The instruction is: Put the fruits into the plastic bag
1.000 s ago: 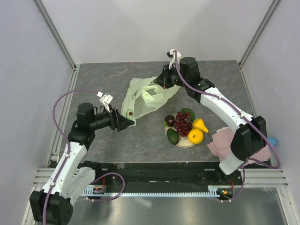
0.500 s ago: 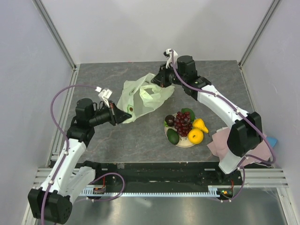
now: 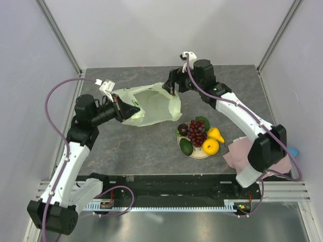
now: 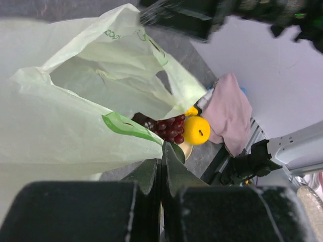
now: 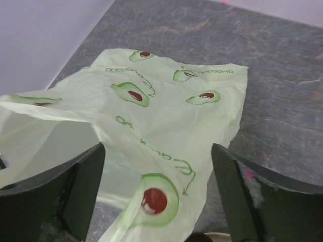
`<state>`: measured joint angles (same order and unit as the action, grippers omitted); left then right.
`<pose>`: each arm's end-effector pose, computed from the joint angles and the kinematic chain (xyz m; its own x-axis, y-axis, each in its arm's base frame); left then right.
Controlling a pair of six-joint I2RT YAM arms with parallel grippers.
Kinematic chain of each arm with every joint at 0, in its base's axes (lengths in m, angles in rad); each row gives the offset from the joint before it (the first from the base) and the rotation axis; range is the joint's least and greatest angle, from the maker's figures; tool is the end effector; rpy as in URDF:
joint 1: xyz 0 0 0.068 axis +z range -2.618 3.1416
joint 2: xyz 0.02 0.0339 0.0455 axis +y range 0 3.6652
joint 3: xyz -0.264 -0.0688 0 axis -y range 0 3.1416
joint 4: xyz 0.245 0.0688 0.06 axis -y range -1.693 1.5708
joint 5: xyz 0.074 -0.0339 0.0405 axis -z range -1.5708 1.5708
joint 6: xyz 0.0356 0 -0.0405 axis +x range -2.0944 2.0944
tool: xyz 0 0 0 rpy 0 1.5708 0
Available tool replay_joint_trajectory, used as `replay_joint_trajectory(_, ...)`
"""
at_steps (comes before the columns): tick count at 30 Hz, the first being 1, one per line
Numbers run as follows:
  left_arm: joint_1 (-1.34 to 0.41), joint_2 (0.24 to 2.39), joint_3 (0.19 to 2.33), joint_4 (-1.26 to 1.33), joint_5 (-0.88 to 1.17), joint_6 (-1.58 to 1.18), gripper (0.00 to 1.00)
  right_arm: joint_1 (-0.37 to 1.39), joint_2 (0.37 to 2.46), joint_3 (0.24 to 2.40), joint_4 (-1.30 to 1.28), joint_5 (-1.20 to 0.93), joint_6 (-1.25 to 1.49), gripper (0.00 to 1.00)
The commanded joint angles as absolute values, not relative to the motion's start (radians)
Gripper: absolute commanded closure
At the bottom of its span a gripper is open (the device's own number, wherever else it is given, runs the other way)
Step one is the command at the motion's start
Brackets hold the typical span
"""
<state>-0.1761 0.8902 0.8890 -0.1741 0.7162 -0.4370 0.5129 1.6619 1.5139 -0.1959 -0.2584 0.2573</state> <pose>0.1911 -0.0577 0.3608 -0.4809 -0.2387 -0.8437 0.6237 0.5832 -0.5205 0.3417 0.2029 0.3631 -0.4582 0.0243 -0.8885 -0.5868 0.7426 0.3229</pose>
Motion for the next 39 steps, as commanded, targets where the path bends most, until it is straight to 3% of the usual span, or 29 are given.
replay_joint_trajectory(1, -0.169, 0.980, 0.989, -0.198, 0.747, -0.446, 0.98, 0.503, 1.462, 1.457, -0.146, -0.150, 0.232, 0.02)
replay_joint_trajectory(9, -0.163, 1.039, 1.060, -0.224, 0.759, -0.325, 0.98, 0.479, 1.299, 1.342, -0.178, -0.178, 0.250, 0.02)
replay_joint_trajectory(17, -0.163, 0.966, 0.965, -0.227, 0.627, -0.222, 0.98, 0.479, 1.052, 1.077, -0.343, 0.047, 0.311, 0.02)
replay_joint_trajectory(21, -0.163, 0.979, 0.959, -0.229, 0.638, -0.233, 0.98, 0.477, 0.987, 1.005, -0.515, 0.243, 0.359, 0.06)
replay_joint_trajectory(24, -0.163, 0.989, 0.953, -0.233, 0.641, -0.236, 0.98, 0.479, 0.924, 0.957, -0.563, 0.259, 0.365, 0.10)
replay_joint_trajectory(31, -0.163, 0.989, 0.954, -0.241, 0.637, -0.236, 0.98, 0.479, 0.985, 0.927, -0.709, 0.178, 0.412, 0.25)
replay_joint_trajectory(39, -0.163, 0.985, 0.954, -0.245, 0.632, -0.235, 0.98, 0.480, 0.997, 0.859, -0.825, 0.152, 0.485, 0.21)
